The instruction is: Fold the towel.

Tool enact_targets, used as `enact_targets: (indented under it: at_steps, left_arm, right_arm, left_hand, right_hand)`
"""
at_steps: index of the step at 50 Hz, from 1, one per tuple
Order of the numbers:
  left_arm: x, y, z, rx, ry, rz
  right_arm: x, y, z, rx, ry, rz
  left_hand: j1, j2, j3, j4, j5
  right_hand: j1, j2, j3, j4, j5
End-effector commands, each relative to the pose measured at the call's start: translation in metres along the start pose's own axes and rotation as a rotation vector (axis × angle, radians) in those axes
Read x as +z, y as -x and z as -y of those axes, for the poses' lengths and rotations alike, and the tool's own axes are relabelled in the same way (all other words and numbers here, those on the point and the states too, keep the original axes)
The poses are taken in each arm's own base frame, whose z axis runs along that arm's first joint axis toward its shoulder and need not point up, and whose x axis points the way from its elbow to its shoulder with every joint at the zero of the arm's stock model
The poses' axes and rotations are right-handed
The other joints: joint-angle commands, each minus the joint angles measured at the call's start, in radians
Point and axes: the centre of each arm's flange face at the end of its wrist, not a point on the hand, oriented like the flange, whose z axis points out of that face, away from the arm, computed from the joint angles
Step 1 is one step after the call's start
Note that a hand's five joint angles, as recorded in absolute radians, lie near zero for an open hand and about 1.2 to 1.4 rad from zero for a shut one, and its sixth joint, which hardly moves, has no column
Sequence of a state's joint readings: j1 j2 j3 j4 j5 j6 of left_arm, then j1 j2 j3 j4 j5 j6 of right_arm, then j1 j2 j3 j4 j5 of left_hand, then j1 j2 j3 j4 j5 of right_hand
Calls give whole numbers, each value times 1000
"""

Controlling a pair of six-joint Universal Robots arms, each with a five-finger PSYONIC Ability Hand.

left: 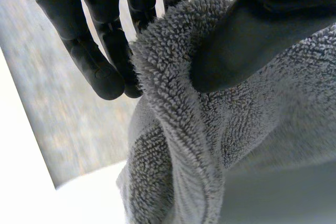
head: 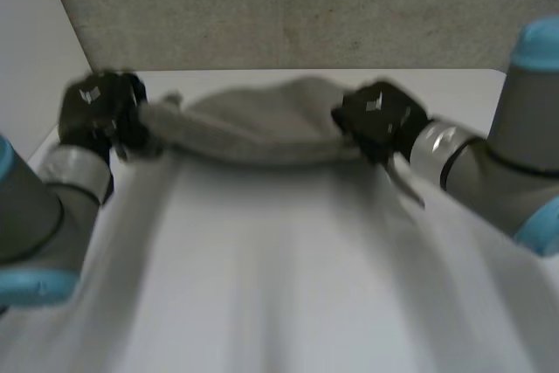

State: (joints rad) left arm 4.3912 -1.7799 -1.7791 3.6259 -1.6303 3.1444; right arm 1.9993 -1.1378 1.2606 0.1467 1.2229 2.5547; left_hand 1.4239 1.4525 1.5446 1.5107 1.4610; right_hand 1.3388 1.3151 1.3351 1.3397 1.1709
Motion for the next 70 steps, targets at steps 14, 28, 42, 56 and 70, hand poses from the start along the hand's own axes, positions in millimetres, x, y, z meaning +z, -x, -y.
enact_targets:
  at_steps: [14, 28, 42, 56, 70]
  left_arm:
    - [-76, 2, -75, 253, 271, -48]
    - [-71, 7, -57, 244, 190, -19]
    - [-70, 11, -58, 244, 191, -4]
    - [-93, -5, -31, 233, 143, -91]
    - [-86, -11, 7, 217, 139, -222]
  right_arm:
    - [-6, 54, -78, 116, 195, 83]
    - [-6, 32, -97, 239, 192, -228]
    - [3, 36, -106, 321, 177, -217]
    - [-26, -3, -60, 229, 105, -219]
    - [-47, 6, -106, -1, 256, -200]
  left_hand:
    - [-68, -97, -189, -155, -280]
    - [-74, -103, -195, -161, -286]
    - [-220, -249, -341, -307, -432]
    - [-784, -813, -905, -871, -996]
    - [-1046, -1075, -1167, -1133, -1258]
  right_hand:
    - [-576, -552, -572, -577, -582]
    - [-690, -666, -686, -691, -697]
    - [-103, -79, -99, -104, -110]
    - [57, 81, 61, 57, 51]
    - [57, 81, 61, 57, 51]
